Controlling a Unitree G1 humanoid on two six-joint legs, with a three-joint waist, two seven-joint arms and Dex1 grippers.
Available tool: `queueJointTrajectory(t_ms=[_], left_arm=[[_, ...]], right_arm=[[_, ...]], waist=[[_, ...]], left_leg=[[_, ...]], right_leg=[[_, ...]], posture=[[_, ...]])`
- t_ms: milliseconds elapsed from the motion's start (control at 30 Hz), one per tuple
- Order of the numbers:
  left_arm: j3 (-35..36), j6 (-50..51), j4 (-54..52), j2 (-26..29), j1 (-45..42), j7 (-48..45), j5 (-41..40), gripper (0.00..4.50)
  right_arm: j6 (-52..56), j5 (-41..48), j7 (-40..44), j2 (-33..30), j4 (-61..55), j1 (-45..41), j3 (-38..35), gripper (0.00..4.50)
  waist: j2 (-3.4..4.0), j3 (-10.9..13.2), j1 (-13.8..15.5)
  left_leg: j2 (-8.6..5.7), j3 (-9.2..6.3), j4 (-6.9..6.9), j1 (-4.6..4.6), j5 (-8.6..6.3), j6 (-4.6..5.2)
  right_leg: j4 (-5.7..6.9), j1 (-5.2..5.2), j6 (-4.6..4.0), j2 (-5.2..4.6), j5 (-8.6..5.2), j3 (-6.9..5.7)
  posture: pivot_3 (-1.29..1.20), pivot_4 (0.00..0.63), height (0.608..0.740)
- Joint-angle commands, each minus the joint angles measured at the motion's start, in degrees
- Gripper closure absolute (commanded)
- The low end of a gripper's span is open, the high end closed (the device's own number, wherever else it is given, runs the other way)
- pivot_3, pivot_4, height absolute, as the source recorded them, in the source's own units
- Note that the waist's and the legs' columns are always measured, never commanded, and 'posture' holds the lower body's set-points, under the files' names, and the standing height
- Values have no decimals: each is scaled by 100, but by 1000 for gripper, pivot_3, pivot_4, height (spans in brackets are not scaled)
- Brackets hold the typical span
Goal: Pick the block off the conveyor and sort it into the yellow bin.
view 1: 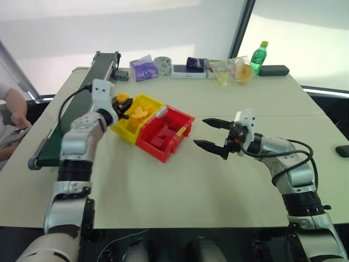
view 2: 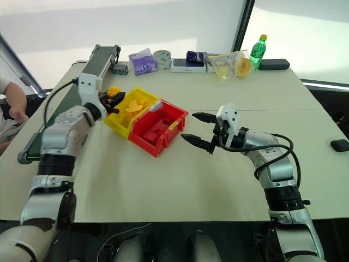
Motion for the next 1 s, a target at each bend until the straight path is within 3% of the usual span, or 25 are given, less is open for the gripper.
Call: queueJointTrajectory(t_ms=[33, 200, 233, 433, 533, 733, 900, 1000], left_arm=[[29, -555, 640, -187, -469, -270, 15, 2629], [23, -965, 907, -219, -606, -465, 166, 256], [43, -979, 881, -192, -591, -508, 157, 50], [292, -919, -167, 440, 2, -1020, -26, 50], [669, -258, -1291, 1013, 822, -1372, -474, 50], [1903, 985, -3869, 1900, 3237, -1914, -1692, 50], [3324, 1387, -4539, 2222, 4829, -2073, -2088, 50], [3795, 1302, -4716, 2168, 5425, -2133, -2181, 50]], right_arm=[[-6, 51, -94, -65, -376, 16, -161, 0], [64, 78, -190, -105, -524, 85, -193, 0], [75, 81, -200, -109, -544, 95, -191, 0], [134, 81, -202, -130, -560, 80, -159, 0], [130, 79, -158, -159, -521, 53, -151, 0], [140, 79, -33, -217, -381, -60, -117, 0], [115, 70, 103, -268, -239, -158, -123, 0], [31, 39, 207, -281, -83, -174, -128, 0]], waist=[[0, 0, 3], [0, 0, 3], [0, 0, 5], [0, 0, -26], [1, 1, -42], [2, 1, -84], [1, 1, -77], [1, 1, -68]], left_leg=[[0, 0, -1, 0, 0, -1], [0, 2, -2, 0, 0, -1], [1, 1, -2, 0, 0, -1], [3, 2, -5, 0, 1, -1], [8, 3, -8, 0, 2, -3], [23, -2, -8, -1, 2, -3], [22, -10, -2, 4, 1, -2], [21, -12, -9, 6, 1, -2]], right_leg=[[0, -1, 0, 1, 0, 0], [-1, -1, 1, -1, 0, 0], [-1, -1, 1, 0, 0, 0], [-1, -4, 1, 1, -1, 1], [2, -7, 0, 2, -1, 3], [0, -4, 0, -13, -1, 7], [-1, 9, 0, -16, -1, 3], [-3, 9, -3, -16, -2, 3]], posture=[[0, 150, 740], [0, 150, 740], [0, 150, 740], [0, 150, 740], [0, 150, 740], [0, 150, 740], [0, 150, 740], [0, 150, 740]])
